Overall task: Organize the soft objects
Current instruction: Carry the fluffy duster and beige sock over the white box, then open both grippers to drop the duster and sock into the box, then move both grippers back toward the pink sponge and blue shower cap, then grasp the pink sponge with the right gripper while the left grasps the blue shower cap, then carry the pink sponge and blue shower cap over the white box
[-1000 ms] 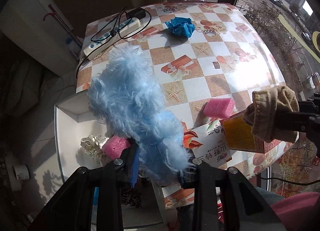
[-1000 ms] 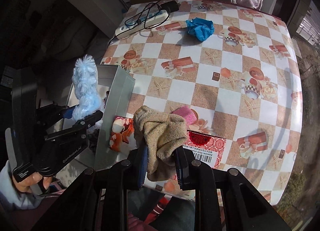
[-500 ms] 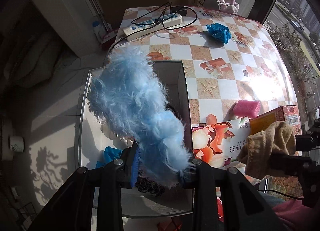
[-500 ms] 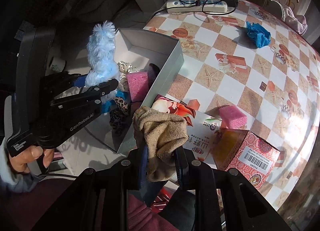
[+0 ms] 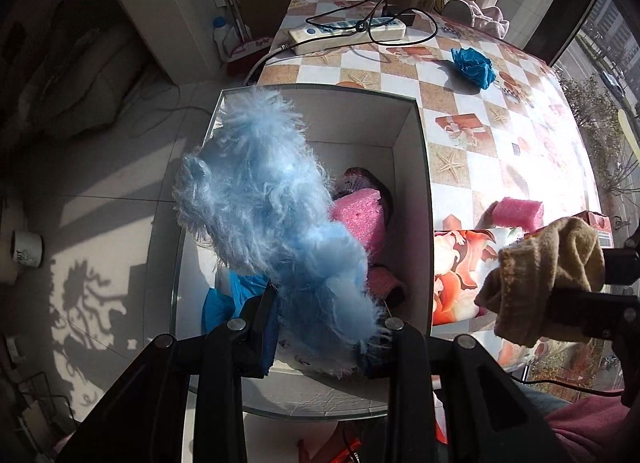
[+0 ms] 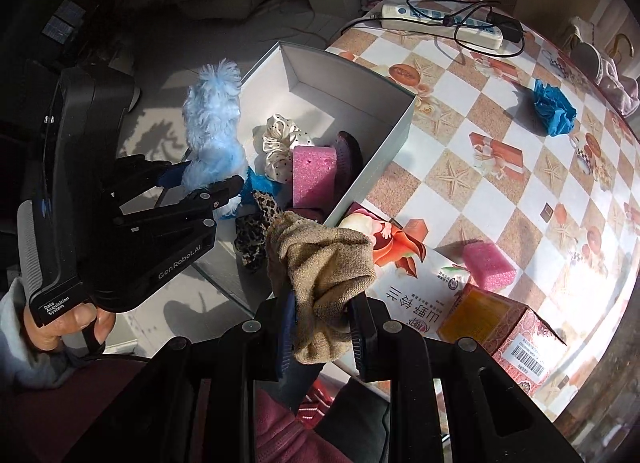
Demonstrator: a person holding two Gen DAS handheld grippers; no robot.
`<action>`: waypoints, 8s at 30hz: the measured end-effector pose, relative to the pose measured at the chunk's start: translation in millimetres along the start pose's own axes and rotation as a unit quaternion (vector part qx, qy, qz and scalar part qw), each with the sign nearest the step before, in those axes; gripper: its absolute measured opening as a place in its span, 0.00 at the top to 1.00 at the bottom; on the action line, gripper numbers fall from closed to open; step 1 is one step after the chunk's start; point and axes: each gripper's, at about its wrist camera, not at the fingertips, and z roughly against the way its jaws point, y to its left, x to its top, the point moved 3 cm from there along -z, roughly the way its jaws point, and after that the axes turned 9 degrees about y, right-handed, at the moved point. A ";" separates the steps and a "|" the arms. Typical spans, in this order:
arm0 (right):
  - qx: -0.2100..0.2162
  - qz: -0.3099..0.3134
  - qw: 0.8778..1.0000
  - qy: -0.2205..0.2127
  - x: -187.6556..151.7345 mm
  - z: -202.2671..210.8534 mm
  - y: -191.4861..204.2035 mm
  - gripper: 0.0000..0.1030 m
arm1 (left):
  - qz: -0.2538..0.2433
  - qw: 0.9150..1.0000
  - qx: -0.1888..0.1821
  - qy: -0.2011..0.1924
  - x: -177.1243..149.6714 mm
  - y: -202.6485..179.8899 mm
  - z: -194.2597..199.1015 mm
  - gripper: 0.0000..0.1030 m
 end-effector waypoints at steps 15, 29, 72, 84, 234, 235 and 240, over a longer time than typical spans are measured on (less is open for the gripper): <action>-0.002 0.017 1.000 -0.003 29.1 -4.2 17.9 0.75 | 0.029 1.000 0.008 0.007 -6.5 19.6 -7.8 0.67; -0.014 0.027 1.000 -0.005 57.0 -4.2 23.5 0.75 | 0.044 0.999 0.005 0.019 -13.8 24.9 -15.5 0.67; -0.027 -0.004 1.000 -0.007 110.7 -18.3 14.5 0.75 | 0.034 0.998 -0.003 0.046 -12.7 25.0 -30.7 0.66; -0.014 -0.015 1.000 0.004 122.9 -27.7 10.5 0.74 | 0.000 1.000 0.006 0.031 -7.9 14.6 -27.5 0.29; 0.007 -0.311 0.946 -0.093 -112.0 41.5 -248.7 0.30 | -0.279 0.960 0.006 0.001 75.5 -220.3 0.8 0.64; 0.002 -0.304 0.948 -0.093 -109.4 42.6 -241.2 0.30 | -0.275 0.962 0.005 0.000 70.9 -215.5 2.7 0.64; -0.013 -0.261 0.962 -0.082 -94.0 41.9 -199.1 0.30 | -0.241 0.971 -0.003 0.008 52.4 -184.6 5.7 0.64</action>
